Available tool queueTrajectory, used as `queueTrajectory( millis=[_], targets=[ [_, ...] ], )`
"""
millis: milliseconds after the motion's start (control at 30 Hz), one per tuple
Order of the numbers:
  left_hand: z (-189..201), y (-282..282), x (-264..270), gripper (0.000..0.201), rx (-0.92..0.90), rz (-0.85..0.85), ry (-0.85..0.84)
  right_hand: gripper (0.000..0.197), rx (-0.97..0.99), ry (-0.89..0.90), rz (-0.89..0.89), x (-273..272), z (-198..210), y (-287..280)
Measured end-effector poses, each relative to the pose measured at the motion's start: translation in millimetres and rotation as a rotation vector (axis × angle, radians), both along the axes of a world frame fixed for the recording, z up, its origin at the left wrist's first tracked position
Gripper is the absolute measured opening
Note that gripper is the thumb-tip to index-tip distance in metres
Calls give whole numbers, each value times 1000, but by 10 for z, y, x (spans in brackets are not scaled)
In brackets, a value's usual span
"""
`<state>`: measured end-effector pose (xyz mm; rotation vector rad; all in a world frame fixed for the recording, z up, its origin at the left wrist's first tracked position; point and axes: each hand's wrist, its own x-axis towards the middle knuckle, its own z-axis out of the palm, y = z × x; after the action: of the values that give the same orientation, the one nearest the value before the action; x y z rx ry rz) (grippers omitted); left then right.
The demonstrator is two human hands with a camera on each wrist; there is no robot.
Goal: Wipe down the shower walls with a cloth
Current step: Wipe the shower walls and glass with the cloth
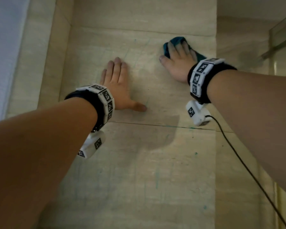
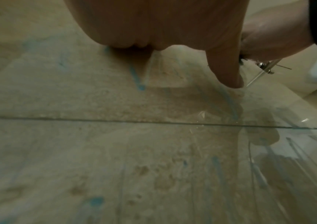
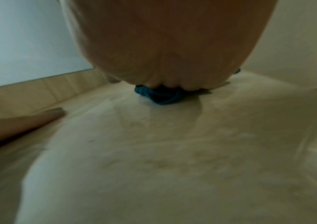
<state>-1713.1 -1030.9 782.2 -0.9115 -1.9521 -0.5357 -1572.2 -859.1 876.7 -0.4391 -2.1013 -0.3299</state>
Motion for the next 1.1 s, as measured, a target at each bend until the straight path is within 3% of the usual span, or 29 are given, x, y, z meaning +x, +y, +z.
queueTrajectory(
  millis=[200,333,467,567,800,967,1100],
  targets=[
    [-27,-28,29,165,35,-24,2,73,128,-125,67,-380,-435,-465],
    [-16,-6,28,149,48,3,14,72,187,-171,103,-366,-837,-451],
    [23,-34,76,156,0,45,-33,68,201,-254,128,-167,-1054,-275],
    [25,-40,106,161,-7,45,-42,68,152,-258,99,43,-999,-56],
    [23,-27,73,164,-22,37,-36,71,-39,-38,-12,485,-518,506],
    [2,4,34,167,13,10,-5,77,-114,84,1,317,-174,347],
    [-20,2,-17,164,16,13,12,76,-43,1,29,13,-189,-39]
  ],
)
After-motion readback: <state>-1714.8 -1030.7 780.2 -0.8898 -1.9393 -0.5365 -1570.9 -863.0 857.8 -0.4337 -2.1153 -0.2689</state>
